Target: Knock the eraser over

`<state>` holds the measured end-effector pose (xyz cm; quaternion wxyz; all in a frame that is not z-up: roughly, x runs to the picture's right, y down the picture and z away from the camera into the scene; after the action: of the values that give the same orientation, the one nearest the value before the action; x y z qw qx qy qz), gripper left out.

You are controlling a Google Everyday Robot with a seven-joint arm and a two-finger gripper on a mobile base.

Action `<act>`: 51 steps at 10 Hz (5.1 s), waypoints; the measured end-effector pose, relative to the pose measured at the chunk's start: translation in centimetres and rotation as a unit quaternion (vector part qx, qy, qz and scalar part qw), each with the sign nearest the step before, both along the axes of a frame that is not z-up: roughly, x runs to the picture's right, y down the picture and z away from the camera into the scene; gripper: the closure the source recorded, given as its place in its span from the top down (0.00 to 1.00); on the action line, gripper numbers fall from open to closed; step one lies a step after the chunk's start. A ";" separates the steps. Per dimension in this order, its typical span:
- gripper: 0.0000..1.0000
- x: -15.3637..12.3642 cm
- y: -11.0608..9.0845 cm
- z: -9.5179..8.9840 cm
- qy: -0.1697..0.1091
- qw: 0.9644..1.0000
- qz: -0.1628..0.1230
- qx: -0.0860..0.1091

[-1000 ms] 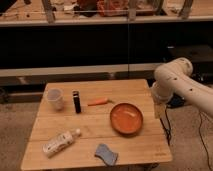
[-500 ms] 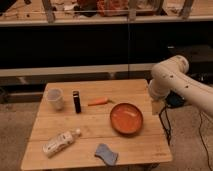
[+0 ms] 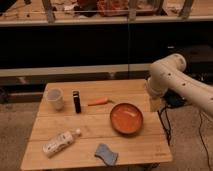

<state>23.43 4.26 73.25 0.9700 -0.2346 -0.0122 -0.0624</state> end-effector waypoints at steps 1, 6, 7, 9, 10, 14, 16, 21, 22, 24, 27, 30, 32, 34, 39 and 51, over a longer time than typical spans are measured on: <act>0.80 -0.1 -0.2 0.2 -0.002 1.000 -0.002 0.001; 0.80 -0.8 -1.2 1.0 -0.013 1.000 -0.014 0.008; 0.80 -1.0 -1.4 1.2 -0.016 1.000 -0.016 0.009; 0.80 -1.2 -1.7 1.5 -0.019 1.000 -0.020 0.012; 0.80 -1.2 -1.8 1.6 -0.021 0.999 -0.021 0.013; 0.80 -2.2 -2.7 2.5 -0.034 0.999 -0.034 0.018; 0.80 -2.3 -2.9 2.7 -0.036 0.998 -0.036 0.019; 0.80 -3.2 -3.7 3.6 -0.048 0.997 -0.050 0.024; 0.80 -3.2 -3.8 3.7 -0.050 0.997 -0.052 0.025; 0.80 -3.8 -4.3 4.2 -0.057 0.996 -0.059 0.028; 0.80 -4.1 -4.6 4.5 -0.062 0.995 -0.066 0.031; 0.80 -5.1 -5.1 5.1 -0.070 0.994 -0.076 0.033; 0.80 -5.3 -5.3 5.3 -0.074 0.993 -0.080 0.035; 0.80 -5.4 -5.5 5.5 -0.076 0.993 -0.083 0.037; 0.80 -7.0 -6.1 6.3 -0.087 0.990 -0.098 0.042; 0.80 -10.8 -7.2 7.7 -0.108 0.985 -0.126 0.053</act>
<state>12.61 -2.94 80.94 0.9585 -0.1745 -0.0841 -0.2094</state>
